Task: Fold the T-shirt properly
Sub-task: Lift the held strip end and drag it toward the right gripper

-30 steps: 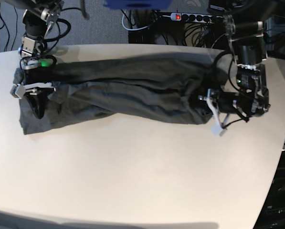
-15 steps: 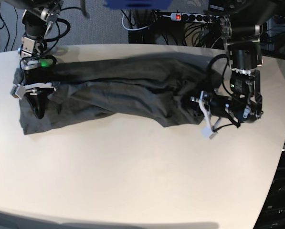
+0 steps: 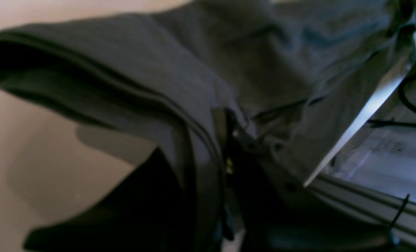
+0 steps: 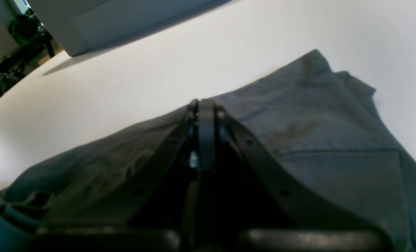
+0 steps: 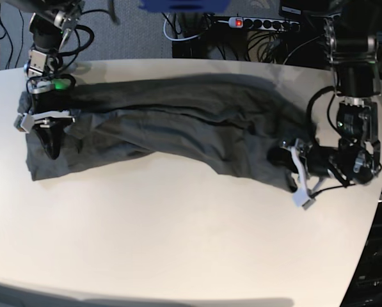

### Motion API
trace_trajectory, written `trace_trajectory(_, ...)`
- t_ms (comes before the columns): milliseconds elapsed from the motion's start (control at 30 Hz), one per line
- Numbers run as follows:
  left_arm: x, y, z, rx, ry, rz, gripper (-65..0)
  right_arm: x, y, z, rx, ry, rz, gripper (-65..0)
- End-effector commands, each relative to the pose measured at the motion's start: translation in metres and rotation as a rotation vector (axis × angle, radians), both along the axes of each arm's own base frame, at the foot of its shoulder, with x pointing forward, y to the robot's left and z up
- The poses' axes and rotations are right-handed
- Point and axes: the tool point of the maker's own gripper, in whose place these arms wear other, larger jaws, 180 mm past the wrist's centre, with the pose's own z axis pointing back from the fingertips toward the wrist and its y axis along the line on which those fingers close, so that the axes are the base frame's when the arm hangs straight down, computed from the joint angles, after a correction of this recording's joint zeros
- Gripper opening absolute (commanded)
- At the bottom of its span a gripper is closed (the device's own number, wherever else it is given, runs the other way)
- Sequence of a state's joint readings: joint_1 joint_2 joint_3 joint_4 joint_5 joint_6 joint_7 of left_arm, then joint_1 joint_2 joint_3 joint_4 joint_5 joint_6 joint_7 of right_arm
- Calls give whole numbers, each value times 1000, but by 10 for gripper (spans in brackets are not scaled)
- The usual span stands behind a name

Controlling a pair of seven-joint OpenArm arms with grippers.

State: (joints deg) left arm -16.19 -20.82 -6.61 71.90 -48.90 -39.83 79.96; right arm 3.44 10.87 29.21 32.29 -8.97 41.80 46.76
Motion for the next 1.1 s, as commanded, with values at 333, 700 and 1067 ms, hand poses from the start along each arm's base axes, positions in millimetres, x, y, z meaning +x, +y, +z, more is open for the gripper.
trace_trajectory(333, -3, -72, 4, -74, -12, -150, -623, -38, 42, -73, -30, 345, 152, -644)
trace_trajectory(700, -13, -128, 7, -160, -4, -225, -623, -38, 42, -73, -30, 345, 152, -644)
trace_trajectory(1067, -23, -172, 14, -219, -5, -298, -623, -38, 54, -76, -38, 355, 202, -644)
